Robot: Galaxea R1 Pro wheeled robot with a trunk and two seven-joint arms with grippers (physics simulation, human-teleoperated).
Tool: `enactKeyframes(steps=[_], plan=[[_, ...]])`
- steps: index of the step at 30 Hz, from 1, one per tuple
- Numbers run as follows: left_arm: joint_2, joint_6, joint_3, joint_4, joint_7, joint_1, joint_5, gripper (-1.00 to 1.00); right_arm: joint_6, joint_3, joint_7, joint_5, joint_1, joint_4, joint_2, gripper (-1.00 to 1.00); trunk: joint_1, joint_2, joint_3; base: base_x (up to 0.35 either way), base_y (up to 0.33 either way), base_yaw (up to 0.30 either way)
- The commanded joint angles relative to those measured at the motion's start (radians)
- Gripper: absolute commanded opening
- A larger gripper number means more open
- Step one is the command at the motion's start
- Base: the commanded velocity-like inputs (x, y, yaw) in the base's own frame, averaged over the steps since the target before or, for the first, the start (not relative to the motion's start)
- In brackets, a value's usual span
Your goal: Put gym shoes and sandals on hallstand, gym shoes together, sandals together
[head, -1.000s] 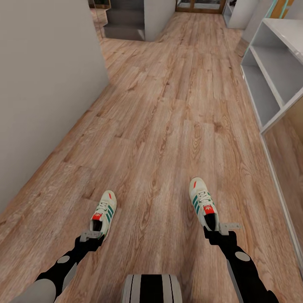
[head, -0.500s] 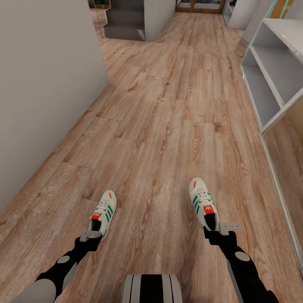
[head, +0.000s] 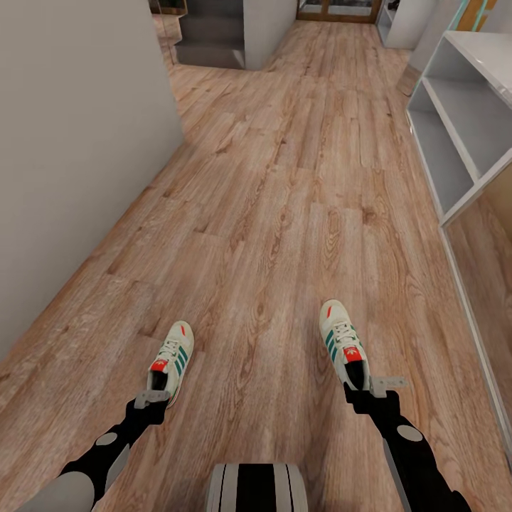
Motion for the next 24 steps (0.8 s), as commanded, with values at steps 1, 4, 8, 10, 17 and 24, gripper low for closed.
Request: enactKeyframes(steps=[1,4,8,10,17,24], plan=[[0.000,-0.004,0.008,0.001,-0.005,0.000,-0.011,-1.00,0.005,-0.003,0.010,0.010,-0.001,-0.002,0.001,-1.00,0.000,0.000,-0.001,0.000,0.000,0.000],[0.000,-0.005,0.009,0.001,-0.005,-0.001,-0.010,-1.00,0.005,-0.003,0.010,0.010,-0.001,-0.002,0.001,-1.00,0.000,0.000,-0.001,0.000,0.000,0.000],[0.000,-0.005,0.009,0.001,-0.005,0.000,-0.010,-1.00,0.005,-0.003,0.010,0.010,-0.001,-0.001,0.001,-1.00,0.000,0.000,-0.001,0.000,0.000,0.000],[0.001,-0.005,0.009,0.001,-0.005,0.000,-0.010,-1.00,0.005,-0.003,0.010,0.010,-0.001,0.000,0.001,-1.00,0.000,0.000,-0.001,0.000,0.000,0.000],[0.002,-0.006,0.007,0.001,-0.005,0.000,-0.010,-1.00,0.005,-0.002,0.010,0.010,-0.001,0.000,0.001,-1.00,0.000,0.000,-0.001,0.000,0.000,0.000],[0.004,-0.006,0.008,0.000,-0.005,0.000,-0.010,-1.00,0.005,-0.002,0.010,0.009,0.000,0.000,0.001,-1.00,0.000,0.000,-0.001,0.000,0.000,0.000]])
